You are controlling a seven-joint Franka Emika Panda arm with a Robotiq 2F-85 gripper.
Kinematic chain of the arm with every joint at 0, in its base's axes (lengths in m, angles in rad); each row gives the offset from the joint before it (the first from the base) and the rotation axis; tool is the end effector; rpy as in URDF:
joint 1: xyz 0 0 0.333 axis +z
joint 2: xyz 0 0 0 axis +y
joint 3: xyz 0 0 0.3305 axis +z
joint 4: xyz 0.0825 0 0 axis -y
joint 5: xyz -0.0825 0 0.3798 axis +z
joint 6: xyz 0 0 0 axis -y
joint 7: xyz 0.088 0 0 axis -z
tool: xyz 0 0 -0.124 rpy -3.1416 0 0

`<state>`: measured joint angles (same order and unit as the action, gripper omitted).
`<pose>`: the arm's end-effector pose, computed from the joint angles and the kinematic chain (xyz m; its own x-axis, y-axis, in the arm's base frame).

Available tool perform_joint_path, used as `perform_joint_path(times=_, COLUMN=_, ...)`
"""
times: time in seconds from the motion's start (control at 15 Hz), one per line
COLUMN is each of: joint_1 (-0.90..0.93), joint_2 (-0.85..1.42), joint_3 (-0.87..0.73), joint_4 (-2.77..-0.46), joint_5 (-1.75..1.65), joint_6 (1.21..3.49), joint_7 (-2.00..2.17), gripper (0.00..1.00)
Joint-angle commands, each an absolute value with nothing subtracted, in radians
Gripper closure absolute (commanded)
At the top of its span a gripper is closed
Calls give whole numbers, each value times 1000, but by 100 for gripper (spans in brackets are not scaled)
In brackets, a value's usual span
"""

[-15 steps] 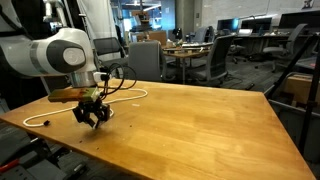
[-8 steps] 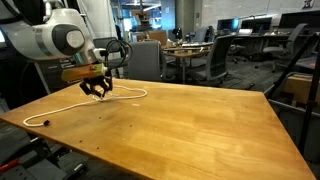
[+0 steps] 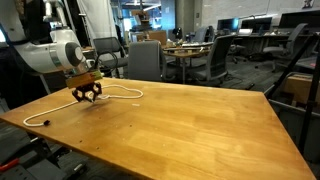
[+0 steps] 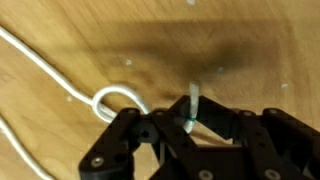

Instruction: Form a loose knot using the white rope

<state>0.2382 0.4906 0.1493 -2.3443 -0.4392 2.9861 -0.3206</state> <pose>0.4716 0.2283 0.1421 0.4314 0.8932 0.1267 0.8885 -0.4450 0.1122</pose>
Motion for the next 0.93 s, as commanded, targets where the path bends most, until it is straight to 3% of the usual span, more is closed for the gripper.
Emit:
perform_joint_path(times=0.0, joint_1=238, joint_2=649, joint_3=169, joint_4=-2175, joint_5=-495, joint_6=2959, joint_7=-465, gripper=96)
perform_joint_path(times=0.4, joint_1=-20, joint_2=439, joint_3=390, joint_4=-2292, joint_5=-386, joint_6=2788, joint_7=-770, gripper=96)
perform_joint_path(times=0.6, joint_1=-72, joint_2=395, joint_3=443, joint_4=-2169, joint_5=-209, joint_6=2583, joint_7=-867, gripper=96)
perform_joint_path(times=0.87, joint_1=-5, joint_2=435, joint_3=388, joint_4=-1924, joint_5=-80, joint_6=2372, joint_7=-911, gripper=96)
